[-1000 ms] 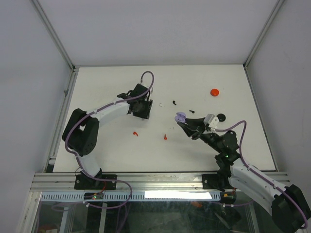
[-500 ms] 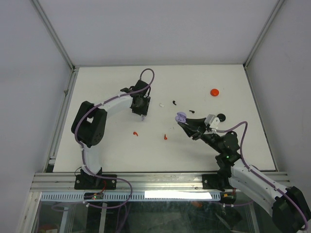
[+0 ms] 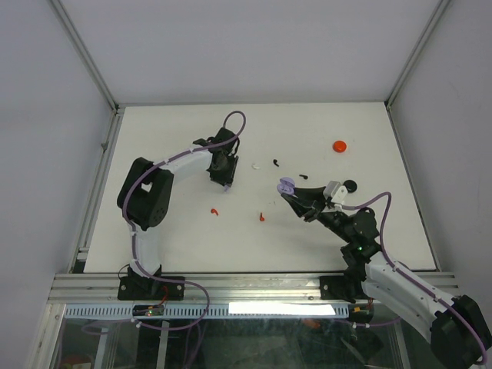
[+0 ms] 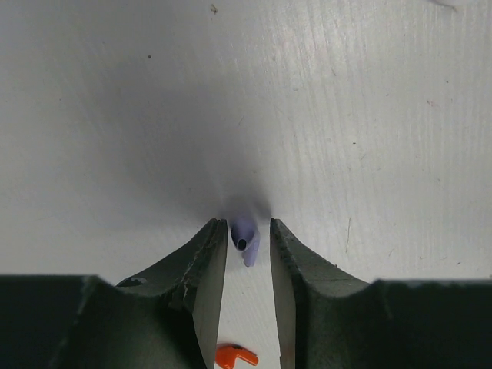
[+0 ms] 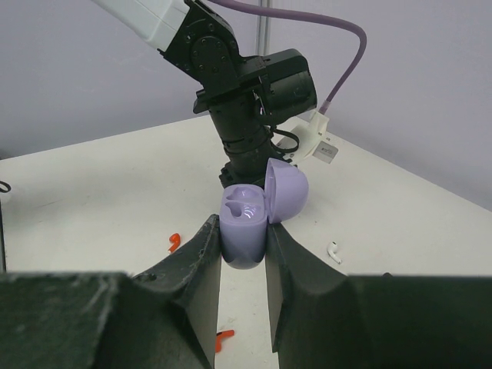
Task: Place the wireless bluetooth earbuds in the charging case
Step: Pick up the earbud from the center of the board.
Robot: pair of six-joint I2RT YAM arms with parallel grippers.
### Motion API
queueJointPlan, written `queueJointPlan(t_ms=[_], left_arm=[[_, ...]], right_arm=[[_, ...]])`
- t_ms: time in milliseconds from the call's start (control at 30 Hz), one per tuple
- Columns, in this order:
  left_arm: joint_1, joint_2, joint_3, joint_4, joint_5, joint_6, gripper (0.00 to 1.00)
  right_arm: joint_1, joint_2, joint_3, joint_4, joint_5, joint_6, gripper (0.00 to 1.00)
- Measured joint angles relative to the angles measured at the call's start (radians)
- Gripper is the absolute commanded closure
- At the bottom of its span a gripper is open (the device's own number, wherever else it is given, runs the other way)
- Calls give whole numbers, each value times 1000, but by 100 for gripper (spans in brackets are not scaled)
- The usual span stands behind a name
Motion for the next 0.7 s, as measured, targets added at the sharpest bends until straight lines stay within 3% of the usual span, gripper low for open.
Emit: queueJointPlan(t_ms=[700], left_arm=[[-2,20,13,-19,4,2,92]], right_arm=[[0,8,1,-12,-20,-3,100]])
